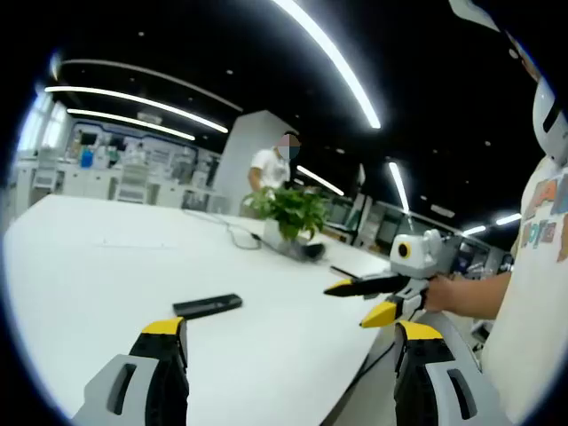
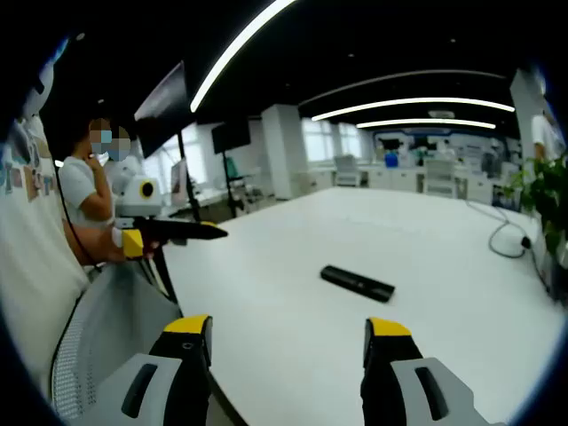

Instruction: Press the specified remote control buttons in sequence, fully releasing each button before pressing the next.

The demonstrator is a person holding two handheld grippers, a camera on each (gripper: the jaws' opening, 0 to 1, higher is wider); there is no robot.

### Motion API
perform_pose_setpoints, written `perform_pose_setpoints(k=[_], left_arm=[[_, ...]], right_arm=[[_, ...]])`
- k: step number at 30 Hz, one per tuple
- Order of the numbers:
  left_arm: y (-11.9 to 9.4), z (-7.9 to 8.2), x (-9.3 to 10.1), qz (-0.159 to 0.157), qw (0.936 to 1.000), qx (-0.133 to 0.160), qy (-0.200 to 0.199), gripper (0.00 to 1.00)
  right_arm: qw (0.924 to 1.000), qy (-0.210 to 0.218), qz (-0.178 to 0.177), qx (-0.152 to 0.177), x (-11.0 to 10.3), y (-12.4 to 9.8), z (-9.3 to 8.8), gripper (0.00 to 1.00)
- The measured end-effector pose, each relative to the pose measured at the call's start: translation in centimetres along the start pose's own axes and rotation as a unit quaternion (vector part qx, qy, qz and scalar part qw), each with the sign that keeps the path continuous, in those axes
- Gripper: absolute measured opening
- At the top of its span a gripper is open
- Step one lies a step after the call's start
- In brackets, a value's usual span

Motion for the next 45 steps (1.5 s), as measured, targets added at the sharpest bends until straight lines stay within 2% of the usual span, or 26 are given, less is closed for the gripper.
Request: perform_pose_setpoints(k=[45], left_arm=[[-0.06, -0.17, 0.08, 0.001, 1.0000, -0.003, 0.003, 1.00]], right_arm=[[1.0000, -0.004, 0.000, -0.002, -0.12, -0.03, -0.01, 0.68]])
Point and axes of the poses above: the point that each gripper's makers call its tool centre point, and the gripper's own axes: y roughly forward along the fingers, x roughly to its right, z roughly out of its top, the point moved 4 cm from there along -y, roughly backward along the fingers, and after that the axes turned 5 degrees about -y, right-handed, at the moved point
